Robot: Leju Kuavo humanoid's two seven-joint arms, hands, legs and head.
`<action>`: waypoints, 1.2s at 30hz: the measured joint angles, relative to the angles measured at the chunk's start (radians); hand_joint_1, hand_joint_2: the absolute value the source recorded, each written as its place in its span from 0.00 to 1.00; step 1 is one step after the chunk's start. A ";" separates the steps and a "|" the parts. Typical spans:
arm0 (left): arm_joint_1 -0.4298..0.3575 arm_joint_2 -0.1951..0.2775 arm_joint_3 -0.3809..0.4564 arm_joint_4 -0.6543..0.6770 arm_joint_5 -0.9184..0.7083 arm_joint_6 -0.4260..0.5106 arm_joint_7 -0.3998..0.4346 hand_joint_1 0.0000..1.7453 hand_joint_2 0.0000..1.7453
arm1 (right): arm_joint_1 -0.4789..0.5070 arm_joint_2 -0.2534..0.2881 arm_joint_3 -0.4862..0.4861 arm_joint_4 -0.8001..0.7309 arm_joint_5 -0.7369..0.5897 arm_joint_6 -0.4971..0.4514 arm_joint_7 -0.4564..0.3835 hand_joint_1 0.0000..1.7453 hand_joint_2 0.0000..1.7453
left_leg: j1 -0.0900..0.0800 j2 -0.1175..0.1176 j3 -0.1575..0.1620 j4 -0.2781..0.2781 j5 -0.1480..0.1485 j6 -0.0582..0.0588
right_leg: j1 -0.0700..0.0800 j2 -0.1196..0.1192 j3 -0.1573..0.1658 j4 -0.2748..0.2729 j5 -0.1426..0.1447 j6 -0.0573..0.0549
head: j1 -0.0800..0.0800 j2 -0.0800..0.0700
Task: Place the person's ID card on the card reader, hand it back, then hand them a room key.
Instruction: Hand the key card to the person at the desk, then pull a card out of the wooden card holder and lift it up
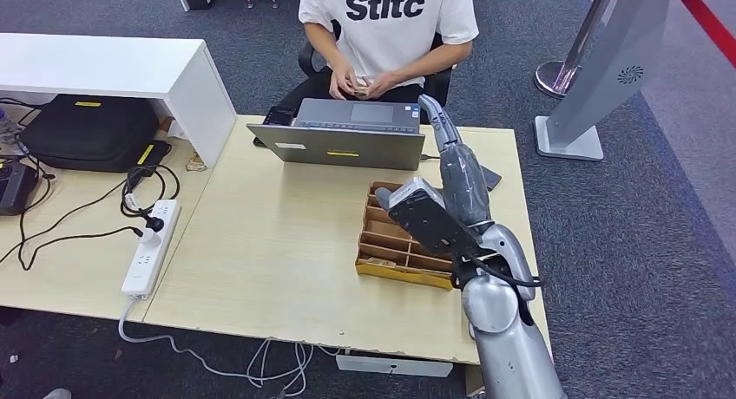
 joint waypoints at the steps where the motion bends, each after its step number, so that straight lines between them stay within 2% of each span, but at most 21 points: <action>1: 0.000 0.000 0.002 0.000 0.003 0.001 0.000 0.00 1.00 | 0.010 -0.002 0.004 -0.015 -0.004 -0.001 -0.008 0.00 1.00 | 0.000 0.000 0.000 0.000 0.000 0.000 | 0.000 0.000 0.000 0.000 0.000 0.000 | 0.000 0.000; 6: 0.003 0.000 0.021 0.000 0.029 0.011 0.003 0.00 1.00 | 0.128 -0.038 0.030 -0.100 -0.127 0.005 -0.117 0.00 1.00 | 0.000 -0.001 0.000 0.000 0.000 0.000 | 0.000 -0.001 0.001 0.000 0.000 0.000 | 0.000 0.000; 9: 0.006 0.000 0.037 0.000 0.047 0.020 0.004 0.00 1.00 | 0.243 -0.080 0.053 -0.148 -0.083 -0.075 -0.156 0.00 1.00 | 0.000 -0.001 0.000 0.000 -0.001 0.000 | 0.000 -0.001 0.001 -0.001 -0.001 0.000 | 0.000 0.000; 12: 0.008 -0.001 0.052 0.000 0.058 0.030 0.004 0.00 1.00 | 0.336 -0.114 0.060 -0.171 0.076 -0.193 -0.107 0.00 1.00 | 0.000 -0.001 0.000 0.000 -0.002 0.000 | 0.000 -0.001 0.001 -0.001 -0.001 0.000 | 0.000 0.000; 14: 0.009 -0.002 0.059 0.000 0.062 0.035 0.004 0.00 1.00 | 0.373 -0.128 0.058 -0.170 0.139 -0.226 -0.077 0.00 1.00 | 0.000 0.000 0.000 0.000 -0.003 0.000 | 0.000 0.000 0.001 -0.001 -0.002 0.000 | 0.000 0.000; 23: 0.010 -0.003 0.063 0.000 0.060 0.037 0.005 0.00 1.00 | 0.414 -0.153 0.056 -0.163 0.227 -0.241 -0.026 0.00 1.00 | 0.000 0.000 0.001 0.000 -0.002 0.000 | 0.000 -0.001 0.001 0.000 -0.001 0.000 | 0.000 0.000; 34: 0.010 -0.003 0.064 0.000 0.036 0.044 0.016 0.00 1.00 | 0.410 -0.171 0.047 -0.106 0.673 -0.251 0.209 0.00 1.00 | 0.000 0.000 0.000 0.000 -0.002 0.000 | 0.000 -0.001 0.001 -0.001 -0.001 0.000 | 0.000 0.000; 36: 0.010 -0.003 0.064 0.000 0.031 0.044 0.017 0.00 1.00 | 0.406 -0.173 0.045 -0.086 0.714 -0.251 0.234 0.00 1.00 | 0.000 0.000 0.000 0.000 -0.002 0.000 | 0.000 -0.001 0.001 -0.001 -0.001 0.000 | 0.000 0.000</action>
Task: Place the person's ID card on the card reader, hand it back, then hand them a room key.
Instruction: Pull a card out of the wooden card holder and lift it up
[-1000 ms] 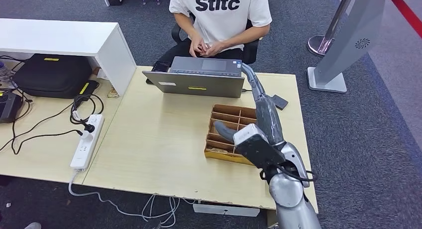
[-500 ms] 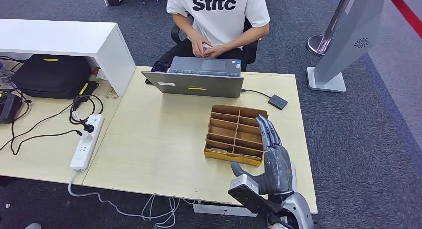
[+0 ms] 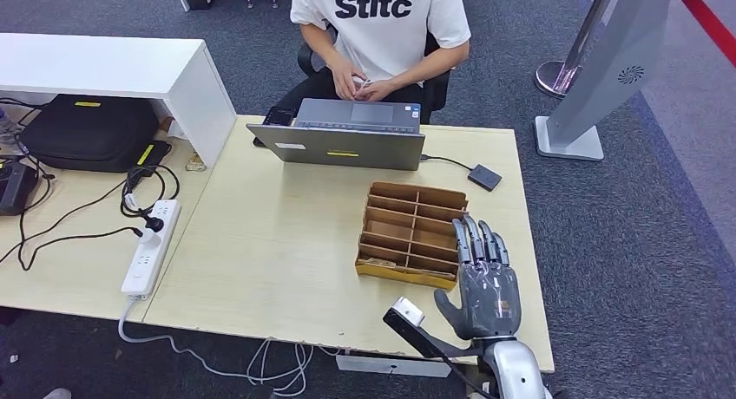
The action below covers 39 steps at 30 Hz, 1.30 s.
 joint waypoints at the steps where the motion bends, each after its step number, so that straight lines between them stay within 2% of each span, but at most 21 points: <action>1: 0.000 0.000 0.000 0.000 -0.002 0.000 0.000 0.00 1.00 | -0.001 0.000 -0.002 0.010 0.005 0.000 0.005 0.00 1.00 | 0.000 0.000 0.000 0.000 0.000 0.000 | 0.000 0.000 0.000 0.000 0.000 0.000 | 0.000 0.000; 14: 0.000 0.000 0.000 0.000 -0.020 0.001 0.008 0.00 1.00 | -0.018 -0.001 -0.046 0.109 -0.010 -0.003 -0.002 0.00 1.00 | 0.000 0.000 0.000 0.000 0.000 0.000 | 0.000 0.000 0.000 0.000 0.000 0.000 | 0.000 0.000; 39: 0.000 0.001 -0.004 0.000 -0.047 -0.004 0.018 0.00 1.00 | -0.083 0.012 -0.022 0.219 0.001 -0.018 -0.034 0.00 1.00 | 0.000 0.000 0.000 0.000 0.000 0.000 | 0.000 0.000 0.000 0.000 0.000 0.000 | 0.000 0.000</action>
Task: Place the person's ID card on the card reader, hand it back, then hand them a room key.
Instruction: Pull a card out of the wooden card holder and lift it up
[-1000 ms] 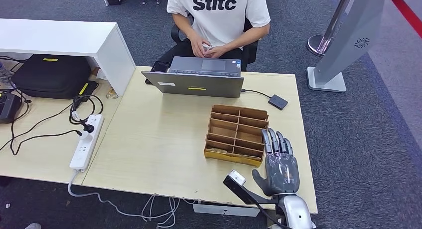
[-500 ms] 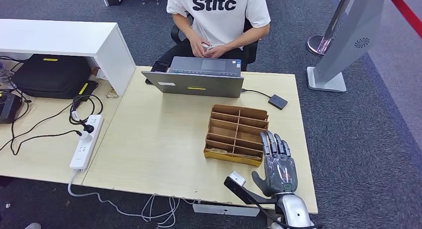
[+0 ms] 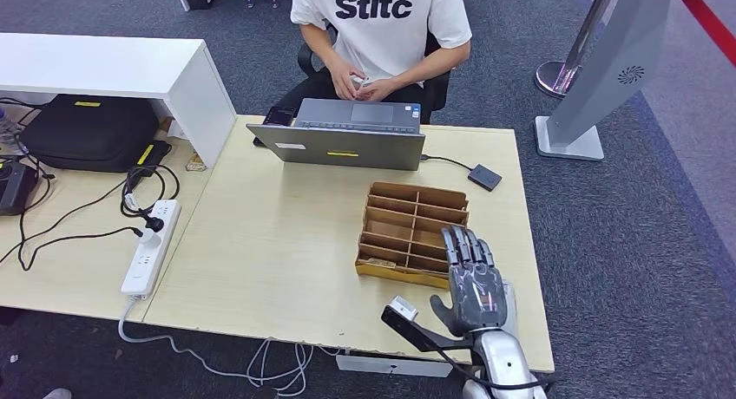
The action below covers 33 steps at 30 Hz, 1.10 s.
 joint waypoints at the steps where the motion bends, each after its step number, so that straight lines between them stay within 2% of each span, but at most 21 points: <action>1: 0.000 0.000 0.000 0.000 0.000 0.000 0.000 0.00 1.00 | -0.004 0.000 0.002 0.003 0.001 0.000 0.000 0.00 1.00 | 0.000 0.000 0.000 0.000 0.000 0.000 | 0.000 0.000 0.000 0.000 0.000 0.000 | 0.000 0.000; 26: 0.000 0.000 -0.003 0.000 -0.013 -0.003 0.006 0.00 1.00 | -0.064 0.012 0.008 0.113 -0.012 -0.003 0.005 0.01 1.00 | 0.000 0.000 0.000 0.000 0.000 0.000 | 0.000 0.000 0.000 0.000 0.000 0.000 | 0.000 0.000; 28: 0.000 0.000 -0.003 0.000 -0.013 -0.003 0.006 0.00 1.00 | -0.066 0.012 0.008 0.117 -0.012 -0.004 0.005 0.12 1.00 | 0.000 0.000 0.000 0.000 0.000 0.000 | 0.000 0.000 0.000 0.000 0.000 0.000 | 0.000 0.000; 30: 0.000 0.000 -0.003 0.000 -0.014 -0.003 0.006 0.00 1.00 | -0.067 0.012 0.008 0.119 -0.012 -0.006 0.005 0.50 1.00 | 0.000 0.000 0.000 0.000 0.000 0.000 | 0.000 0.000 0.000 0.000 0.000 0.000 | 0.000 0.000; 32: 0.000 0.000 -0.003 0.000 -0.014 -0.003 0.006 0.00 1.00 | -0.069 0.012 0.008 0.122 -0.012 -0.008 0.005 0.79 1.00 | 0.000 0.000 0.000 0.000 0.000 -0.001 | 0.000 0.000 0.000 0.000 0.000 0.000 | 0.000 0.000; 33: 0.000 0.000 -0.003 0.000 -0.014 -0.003 0.006 0.00 1.00 | -0.069 0.012 0.008 0.124 -0.012 -0.010 0.005 0.80 1.00 | 0.000 0.000 0.000 0.000 0.000 -0.001 | 0.000 0.000 0.000 0.000 0.000 0.000 | 0.000 0.000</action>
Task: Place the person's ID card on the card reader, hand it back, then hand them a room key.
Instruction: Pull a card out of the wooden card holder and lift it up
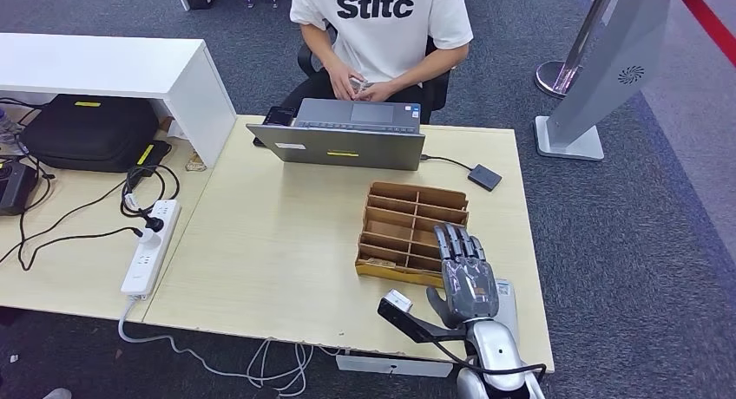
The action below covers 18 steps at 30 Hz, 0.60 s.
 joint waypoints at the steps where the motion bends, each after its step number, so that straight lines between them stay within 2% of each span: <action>1: 0.000 0.000 0.000 0.000 0.000 0.000 0.000 0.00 1.00 | 0.000 0.000 0.000 0.001 0.000 -0.001 0.000 0.79 1.00 | 0.000 0.000 0.000 0.000 0.000 0.000 | 0.000 0.000 0.000 0.000 0.000 0.000 | 0.000 0.000; 8: 0.000 0.000 -0.001 0.000 -0.002 0.000 0.000 0.00 1.00 | -0.002 0.001 0.000 0.010 0.000 -0.002 0.001 0.78 1.00 | 0.000 0.000 0.000 0.000 0.000 0.000 | 0.000 0.000 0.000 0.000 0.000 0.000 | 0.000 0.000; 18: 0.000 0.000 -0.004 0.000 -0.002 -0.001 0.000 0.00 1.00 | -0.016 0.002 0.000 0.027 0.017 -0.001 0.011 0.84 1.00 | 0.000 0.000 0.000 0.000 0.000 0.000 | 0.000 0.000 0.000 0.000 0.000 0.000 | 0.000 0.000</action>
